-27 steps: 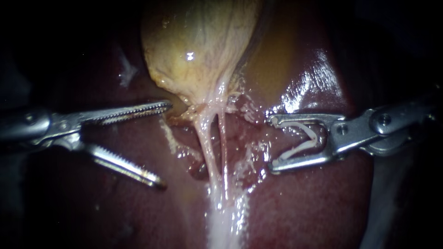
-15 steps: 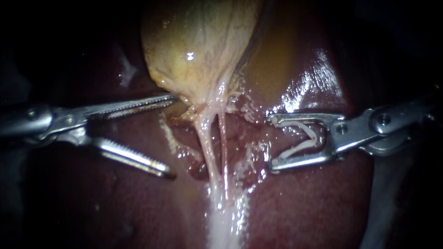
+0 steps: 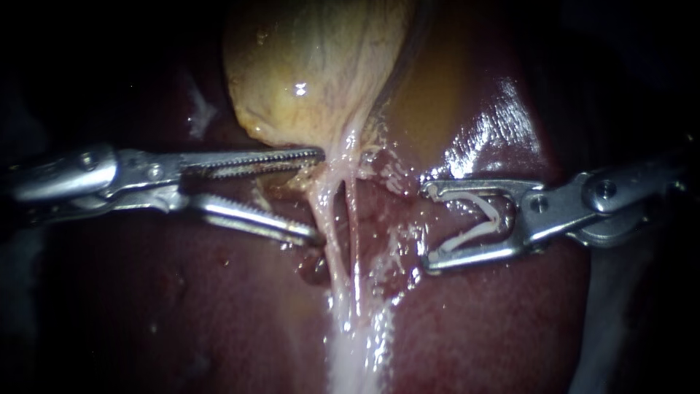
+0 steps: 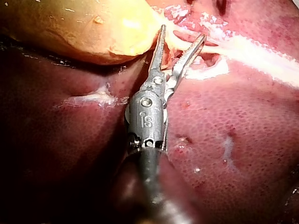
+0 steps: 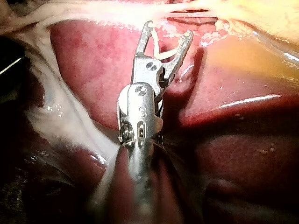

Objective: Grabbing gallbladder

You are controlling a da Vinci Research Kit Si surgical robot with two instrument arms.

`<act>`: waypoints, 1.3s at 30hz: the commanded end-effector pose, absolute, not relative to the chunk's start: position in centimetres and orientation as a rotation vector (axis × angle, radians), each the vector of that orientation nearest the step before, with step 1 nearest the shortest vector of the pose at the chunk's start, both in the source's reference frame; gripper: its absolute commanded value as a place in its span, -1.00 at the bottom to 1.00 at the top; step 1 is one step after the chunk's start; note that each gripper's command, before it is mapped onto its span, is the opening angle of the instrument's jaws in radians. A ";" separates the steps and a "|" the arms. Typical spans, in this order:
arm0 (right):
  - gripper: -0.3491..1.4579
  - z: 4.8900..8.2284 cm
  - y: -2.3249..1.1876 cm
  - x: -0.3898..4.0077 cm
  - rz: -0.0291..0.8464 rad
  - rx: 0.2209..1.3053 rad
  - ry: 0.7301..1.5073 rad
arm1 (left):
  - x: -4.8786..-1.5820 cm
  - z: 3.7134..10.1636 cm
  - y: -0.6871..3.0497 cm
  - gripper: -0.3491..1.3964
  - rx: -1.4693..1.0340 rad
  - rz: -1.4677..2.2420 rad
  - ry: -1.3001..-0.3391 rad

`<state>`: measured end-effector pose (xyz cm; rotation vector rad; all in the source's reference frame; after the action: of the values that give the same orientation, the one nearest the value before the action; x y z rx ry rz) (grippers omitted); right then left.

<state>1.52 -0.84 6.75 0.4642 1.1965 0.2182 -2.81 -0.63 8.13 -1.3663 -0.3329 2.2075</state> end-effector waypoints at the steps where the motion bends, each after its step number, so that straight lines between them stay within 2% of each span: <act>1: -0.07 6.75 -0.84 1.52 0.218 0.464 1.196 | -2.79 8.15 -0.62 -0.25 -1.365 2.208 -0.329; 3: -0.07 6.75 -0.84 1.52 0.218 0.464 1.197 | -2.77 8.20 -0.59 -0.27 -1.365 2.208 -0.329; 5: -0.07 6.74 -0.84 1.52 0.218 0.464 1.197 | -2.74 8.24 -0.58 -0.38 -1.364 2.208 -0.326; 9: -0.07 6.74 -0.84 1.52 0.218 0.465 1.197 | -2.70 8.26 -0.60 -0.42 -1.369 2.208 -0.325; 12: -0.07 6.74 -0.84 1.52 0.218 0.465 1.197 | -2.68 8.25 -0.61 -0.65 -1.359 2.200 -0.331; 15: -0.07 6.74 -0.84 1.52 0.218 0.465 1.197 | -2.67 8.22 -0.62 -1.00 -1.340 2.178 -0.346; 25: -0.07 6.73 -0.85 1.53 0.218 0.465 1.197 | -2.66 8.04 -0.64 -1.00 -1.329 2.160 -0.362; 39: -0.07 6.74 -0.84 1.52 0.218 0.465 1.196 | -2.47 7.53 -0.59 -1.00 -1.312 2.139 -0.383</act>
<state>1.52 -0.85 6.73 0.4650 1.1965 0.2175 -2.46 -0.57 7.48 -1.3119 -0.3804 2.1345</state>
